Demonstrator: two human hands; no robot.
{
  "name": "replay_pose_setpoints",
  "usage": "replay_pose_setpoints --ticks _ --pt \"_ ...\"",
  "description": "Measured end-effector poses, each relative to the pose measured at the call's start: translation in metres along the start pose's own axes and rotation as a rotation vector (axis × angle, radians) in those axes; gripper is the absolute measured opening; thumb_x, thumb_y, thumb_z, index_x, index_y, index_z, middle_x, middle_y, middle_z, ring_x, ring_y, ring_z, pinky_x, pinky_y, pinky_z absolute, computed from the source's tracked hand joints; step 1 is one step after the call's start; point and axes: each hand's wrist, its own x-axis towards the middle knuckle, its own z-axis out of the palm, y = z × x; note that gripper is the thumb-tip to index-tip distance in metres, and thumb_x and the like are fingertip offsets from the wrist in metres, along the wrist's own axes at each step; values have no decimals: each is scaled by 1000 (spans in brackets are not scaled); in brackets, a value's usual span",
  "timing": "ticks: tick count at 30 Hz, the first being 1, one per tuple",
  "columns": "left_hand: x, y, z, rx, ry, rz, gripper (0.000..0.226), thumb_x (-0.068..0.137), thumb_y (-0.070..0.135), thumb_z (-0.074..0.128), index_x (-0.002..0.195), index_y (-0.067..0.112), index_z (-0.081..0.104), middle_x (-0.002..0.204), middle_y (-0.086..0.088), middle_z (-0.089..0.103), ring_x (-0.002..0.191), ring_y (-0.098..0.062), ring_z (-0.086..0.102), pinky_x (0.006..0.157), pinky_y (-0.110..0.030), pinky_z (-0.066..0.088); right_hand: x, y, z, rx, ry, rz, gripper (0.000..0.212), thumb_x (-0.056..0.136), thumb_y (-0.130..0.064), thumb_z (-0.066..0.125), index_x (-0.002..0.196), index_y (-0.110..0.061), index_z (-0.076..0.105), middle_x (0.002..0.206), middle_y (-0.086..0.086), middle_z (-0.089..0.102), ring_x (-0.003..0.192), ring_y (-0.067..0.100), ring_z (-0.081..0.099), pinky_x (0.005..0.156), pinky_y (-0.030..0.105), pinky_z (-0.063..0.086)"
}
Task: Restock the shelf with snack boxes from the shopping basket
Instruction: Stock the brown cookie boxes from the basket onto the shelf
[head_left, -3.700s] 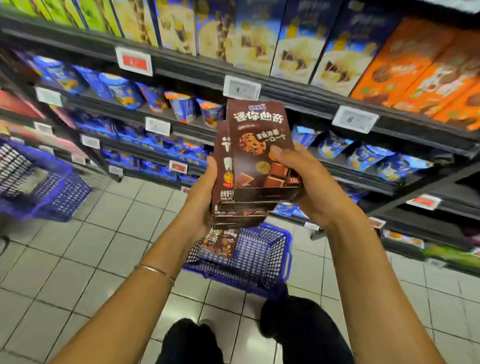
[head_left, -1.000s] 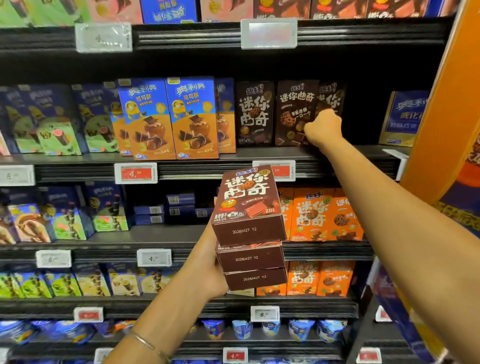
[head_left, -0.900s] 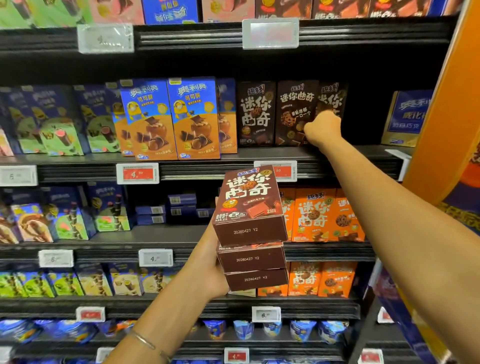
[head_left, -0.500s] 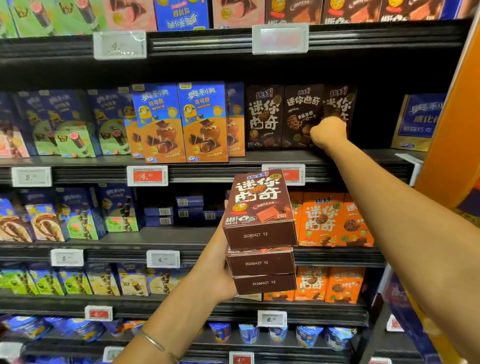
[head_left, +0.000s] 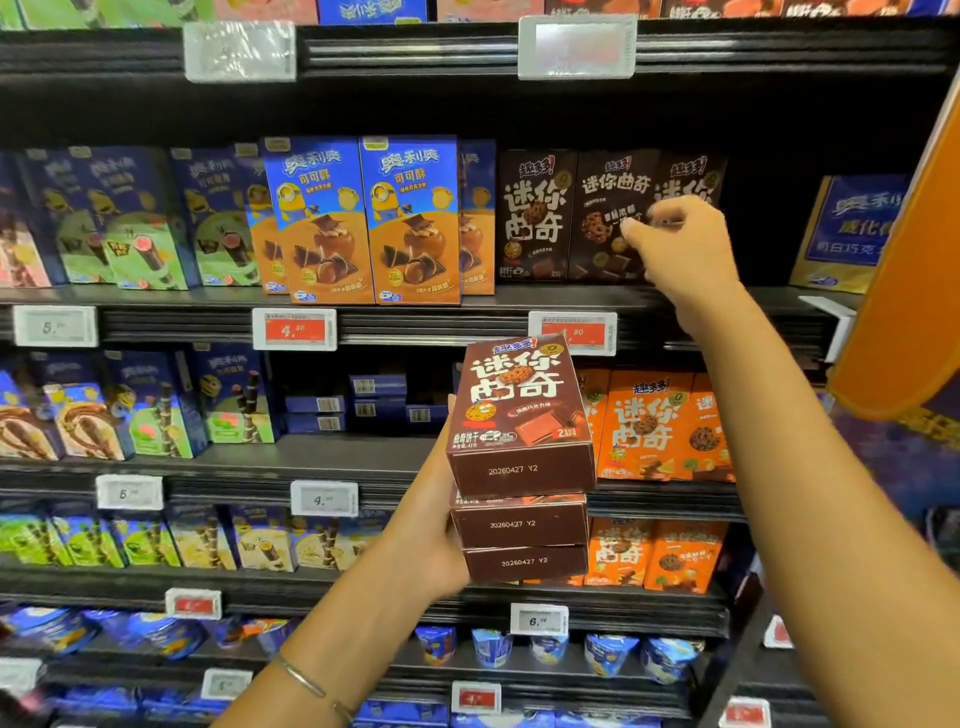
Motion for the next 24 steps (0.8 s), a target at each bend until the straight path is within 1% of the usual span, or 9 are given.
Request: replay_pose_setpoints --ticks 2,5,8,11,13,15,17,18,24 --pt "-1 0 1 17 10 15 62 94 70 58 99 15 86 111 -14 79 95 -35 79 72 -47 64 -40 -7 -9 103 -68 -40 26 95 -37 65 118 -24 64 111 -7 67 101 10 67 88 35 59" --pt "-4 1 -2 59 0 52 62 97 72 54 107 19 84 117 -12 79 102 -33 78 77 -45 63 -89 -13 -18 192 -253 -23 17 92 -44 68 104 -31 68 100 -8 71 90 9 71 65 22 60" --pt "-8 4 -5 93 1 138 60 96 71 55 113 20 83 119 -10 78 106 -29 77 81 -43 63 -115 -10 -18 158 -445 74 39 87 -55 71 117 -33 61 108 -2 68 91 8 69 62 25 56" --pt "-5 0 -8 102 48 244 56 105 57 48 78 25 86 85 2 82 74 -14 80 58 -30 63 -130 -1 -13 132 -616 185 58 83 -61 73 128 -29 57 109 2 68 94 14 69 77 38 56" --pt "-8 -1 -11 159 106 305 65 106 55 42 60 35 82 69 9 78 62 -7 76 50 -25 59 -137 4 -11 173 -678 213 57 77 -63 74 120 -26 64 107 -1 73 100 18 72 90 44 56" --pt "-10 -2 -10 260 101 337 50 98 67 50 87 35 86 92 3 83 84 -15 80 72 -36 65 -139 6 -11 232 -699 220 54 76 -61 74 113 -22 67 101 -6 78 96 13 75 86 37 56" --pt "-16 0 -10 229 47 316 63 88 75 63 127 27 75 127 -10 75 117 -32 73 105 -54 54 -140 6 -12 246 -721 203 50 81 -57 75 112 -19 67 97 -9 78 91 9 75 75 23 55" --pt "-20 1 -9 218 30 321 70 87 75 65 135 24 70 134 -14 71 123 -36 69 111 -57 48 -141 6 -13 240 -737 197 49 82 -56 74 113 -19 66 97 -8 78 90 9 75 72 19 55" --pt "-32 11 -4 317 52 390 56 85 65 65 123 27 77 130 -14 73 120 -36 71 107 -54 52 -138 7 -25 246 -782 191 46 80 -55 73 114 -25 69 111 4 75 105 28 72 82 39 63"
